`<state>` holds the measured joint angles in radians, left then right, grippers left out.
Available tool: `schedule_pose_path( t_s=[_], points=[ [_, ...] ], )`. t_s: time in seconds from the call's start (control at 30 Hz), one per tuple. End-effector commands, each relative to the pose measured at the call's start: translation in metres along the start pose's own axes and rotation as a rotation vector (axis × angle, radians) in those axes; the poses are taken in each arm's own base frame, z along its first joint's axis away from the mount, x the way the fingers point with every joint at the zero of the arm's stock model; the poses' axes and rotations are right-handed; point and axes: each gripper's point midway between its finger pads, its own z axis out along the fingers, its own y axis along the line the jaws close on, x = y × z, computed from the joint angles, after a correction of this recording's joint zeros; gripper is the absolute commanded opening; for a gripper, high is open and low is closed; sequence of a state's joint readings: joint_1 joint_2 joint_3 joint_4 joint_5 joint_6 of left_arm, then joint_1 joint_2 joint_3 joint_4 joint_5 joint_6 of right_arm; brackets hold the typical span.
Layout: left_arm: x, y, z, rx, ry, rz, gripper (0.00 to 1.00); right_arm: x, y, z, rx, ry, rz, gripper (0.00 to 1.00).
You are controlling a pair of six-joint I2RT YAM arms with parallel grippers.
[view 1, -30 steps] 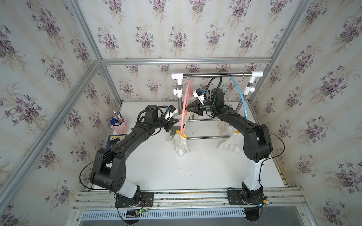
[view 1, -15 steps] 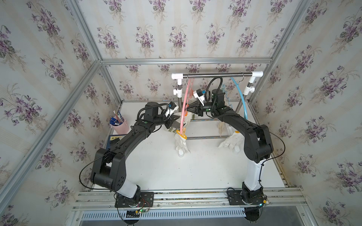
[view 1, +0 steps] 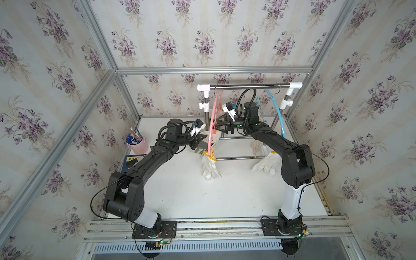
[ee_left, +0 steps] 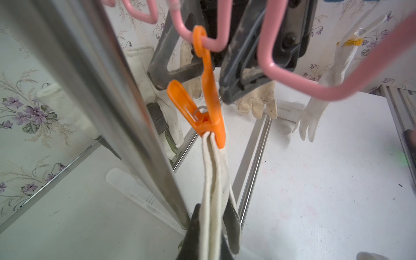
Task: Clip the gloves onto a hanger to dry
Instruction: Clamp the glove onto the hanger.
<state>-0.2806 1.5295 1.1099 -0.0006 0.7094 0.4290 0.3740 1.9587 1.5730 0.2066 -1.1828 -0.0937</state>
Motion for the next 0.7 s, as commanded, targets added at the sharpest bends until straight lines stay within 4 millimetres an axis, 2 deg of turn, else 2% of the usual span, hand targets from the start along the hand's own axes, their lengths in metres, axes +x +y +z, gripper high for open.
schedule_pose_path(
  t_s=[0.0,0.1,0.23,0.33,0.37,0.4,0.57,0.67],
  points=[
    [-0.006,0.004,-0.003,-0.034,-0.022,0.021,0.25,-0.008,-0.001,-0.003,0.035,-0.002,-0.035,0.6],
    [-0.009,0.008,-0.008,-0.077,-0.047,0.029,0.44,-0.004,-0.013,-0.005,0.12,0.021,-0.013,0.62],
    [-0.013,0.01,-0.015,-0.116,-0.071,0.037,0.54,0.011,-0.034,-0.014,0.292,0.071,0.047,0.63],
    [-0.017,0.008,-0.022,-0.127,-0.082,0.04,0.72,0.02,-0.04,-0.025,0.398,0.098,0.056,0.64],
    [-0.015,0.008,-0.023,-0.131,-0.08,0.035,0.9,0.022,-0.04,-0.029,0.424,0.104,0.055,0.64],
    [-0.021,0.006,-0.029,-0.146,-0.095,0.044,1.0,0.024,-0.038,-0.032,0.443,0.11,0.055,0.64],
    [-0.018,0.011,-0.051,-0.253,-0.097,0.024,1.0,0.032,-0.017,-0.044,0.487,0.143,0.048,0.64],
    [-0.017,0.02,-0.075,-0.389,-0.115,0.003,1.0,0.03,0.004,-0.054,0.515,0.144,0.022,0.64]
  ],
)
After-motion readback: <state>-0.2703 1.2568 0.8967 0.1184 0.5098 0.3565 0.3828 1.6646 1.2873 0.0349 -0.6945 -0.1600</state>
